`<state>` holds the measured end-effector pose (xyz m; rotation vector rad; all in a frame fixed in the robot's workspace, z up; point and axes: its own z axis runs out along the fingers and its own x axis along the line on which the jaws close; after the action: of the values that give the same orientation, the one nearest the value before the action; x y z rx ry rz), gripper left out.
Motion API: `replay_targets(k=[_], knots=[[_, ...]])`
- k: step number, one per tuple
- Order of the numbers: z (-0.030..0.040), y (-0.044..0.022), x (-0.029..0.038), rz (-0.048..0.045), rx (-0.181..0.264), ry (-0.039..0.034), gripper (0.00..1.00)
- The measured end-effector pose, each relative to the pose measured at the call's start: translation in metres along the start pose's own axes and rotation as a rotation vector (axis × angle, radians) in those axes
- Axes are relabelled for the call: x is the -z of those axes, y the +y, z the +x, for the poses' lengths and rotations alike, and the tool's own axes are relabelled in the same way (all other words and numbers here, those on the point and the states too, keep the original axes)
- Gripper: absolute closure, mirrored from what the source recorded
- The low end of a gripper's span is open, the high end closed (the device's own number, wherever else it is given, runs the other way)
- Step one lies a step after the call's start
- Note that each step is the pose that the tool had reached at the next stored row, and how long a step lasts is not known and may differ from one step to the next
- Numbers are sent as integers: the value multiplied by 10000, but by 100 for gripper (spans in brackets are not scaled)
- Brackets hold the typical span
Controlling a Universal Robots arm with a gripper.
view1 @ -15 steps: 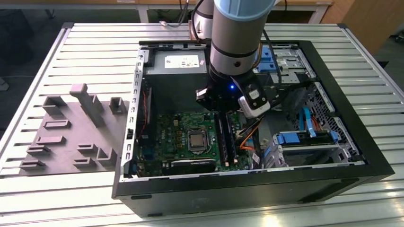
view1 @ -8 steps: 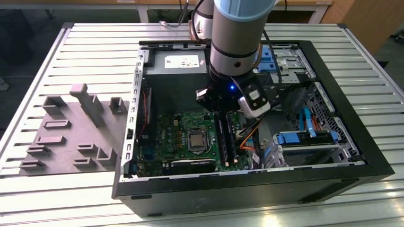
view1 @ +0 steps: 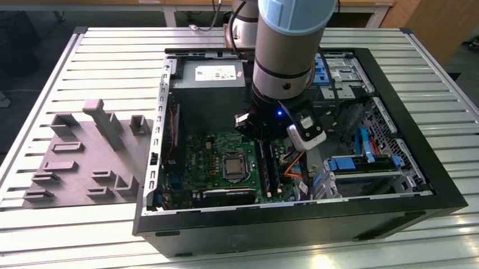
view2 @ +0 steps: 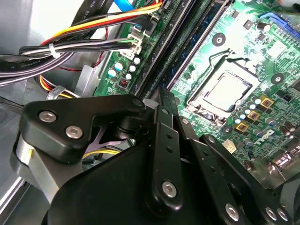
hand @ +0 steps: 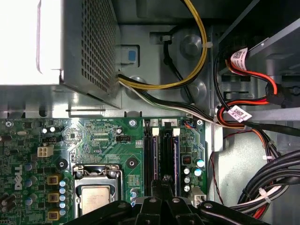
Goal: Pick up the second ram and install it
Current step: 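Press down the second ram until it locks into place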
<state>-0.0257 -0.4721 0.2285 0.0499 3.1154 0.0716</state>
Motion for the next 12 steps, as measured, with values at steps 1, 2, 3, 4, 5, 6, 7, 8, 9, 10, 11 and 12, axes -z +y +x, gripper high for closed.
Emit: replay_targets(k=[1,2,3,4,5,6,7,8,9,10,11,12], knots=[[0,-1,0,0,0,0,89],[0,-1,0,0,0,1,89],[0,-2,0,0,0,0,89],[-3,-11,0,0,0,0,89],[-4,-12,1,1,0,1,89],[-11,-76,3,0,0,0,89],[-15,-200,9,0,0,0,89],[-16,-202,9,0,0,0,89],[-16,-203,9,0,0,0,89],[-16,-205,9,0,0,1,89],[-16,-207,9,1,0,0,89],[-16,-209,9,0,0,0,89]])
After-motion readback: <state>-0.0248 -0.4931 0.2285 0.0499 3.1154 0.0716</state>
